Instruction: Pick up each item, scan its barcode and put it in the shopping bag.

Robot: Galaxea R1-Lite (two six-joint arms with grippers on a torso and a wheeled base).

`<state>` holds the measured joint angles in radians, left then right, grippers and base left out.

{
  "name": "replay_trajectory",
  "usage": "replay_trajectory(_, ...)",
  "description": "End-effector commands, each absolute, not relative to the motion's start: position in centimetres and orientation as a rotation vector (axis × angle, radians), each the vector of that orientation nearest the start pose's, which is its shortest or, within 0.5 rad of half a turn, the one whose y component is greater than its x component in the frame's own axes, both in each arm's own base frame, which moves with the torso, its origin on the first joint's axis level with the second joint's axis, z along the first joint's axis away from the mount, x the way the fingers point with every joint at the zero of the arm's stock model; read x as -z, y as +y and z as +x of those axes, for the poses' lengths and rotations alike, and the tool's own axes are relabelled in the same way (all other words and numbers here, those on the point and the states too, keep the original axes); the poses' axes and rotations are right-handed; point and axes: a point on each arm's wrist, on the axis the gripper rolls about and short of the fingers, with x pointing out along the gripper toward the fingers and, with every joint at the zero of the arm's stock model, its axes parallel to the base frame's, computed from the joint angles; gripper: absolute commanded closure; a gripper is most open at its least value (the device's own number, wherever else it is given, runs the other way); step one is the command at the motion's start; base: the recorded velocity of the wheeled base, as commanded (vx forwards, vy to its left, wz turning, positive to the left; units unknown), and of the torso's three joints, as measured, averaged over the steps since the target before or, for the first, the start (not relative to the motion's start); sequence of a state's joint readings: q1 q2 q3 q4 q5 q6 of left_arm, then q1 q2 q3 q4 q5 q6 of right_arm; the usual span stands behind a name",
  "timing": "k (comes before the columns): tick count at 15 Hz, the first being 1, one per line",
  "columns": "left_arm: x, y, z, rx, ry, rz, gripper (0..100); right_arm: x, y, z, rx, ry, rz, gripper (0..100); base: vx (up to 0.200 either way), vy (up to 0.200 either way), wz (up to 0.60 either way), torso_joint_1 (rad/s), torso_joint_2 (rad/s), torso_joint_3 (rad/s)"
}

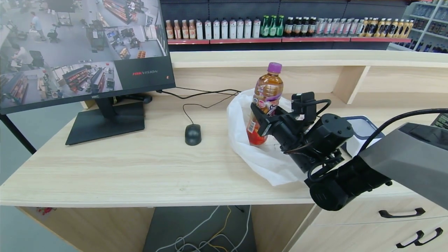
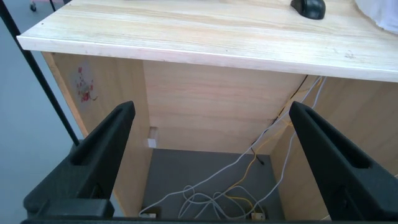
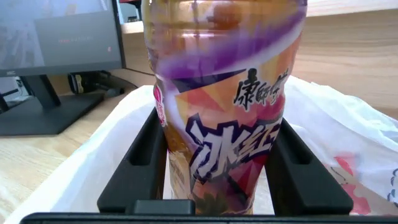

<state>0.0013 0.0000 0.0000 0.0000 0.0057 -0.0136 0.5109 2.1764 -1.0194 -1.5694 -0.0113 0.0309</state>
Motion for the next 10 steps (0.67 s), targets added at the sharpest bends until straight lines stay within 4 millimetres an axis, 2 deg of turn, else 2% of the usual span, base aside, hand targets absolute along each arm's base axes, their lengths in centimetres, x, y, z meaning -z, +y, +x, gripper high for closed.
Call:
replay_trajectory(1,-7.5,0.0,-2.3,-0.008,0.000,-0.014,0,-15.4,20.0,35.7,-0.504,-0.397,0.138,100,0.000,0.000,0.00,0.000,0.00,0.000)
replay_trajectory(6,-7.5,0.0,-2.3,-0.008,0.000,-0.014,0,-13.3,20.6,37.1,-0.517,-0.364,0.128,100,0.000,0.000,0.00,0.000,0.00,0.000)
replay_trajectory(10,-7.5,0.0,-2.3,-0.008,0.000,-0.014,0,-12.3,20.9,37.8,-0.514,-0.355,0.125,100,0.000,0.000,0.00,0.000,0.00,0.000)
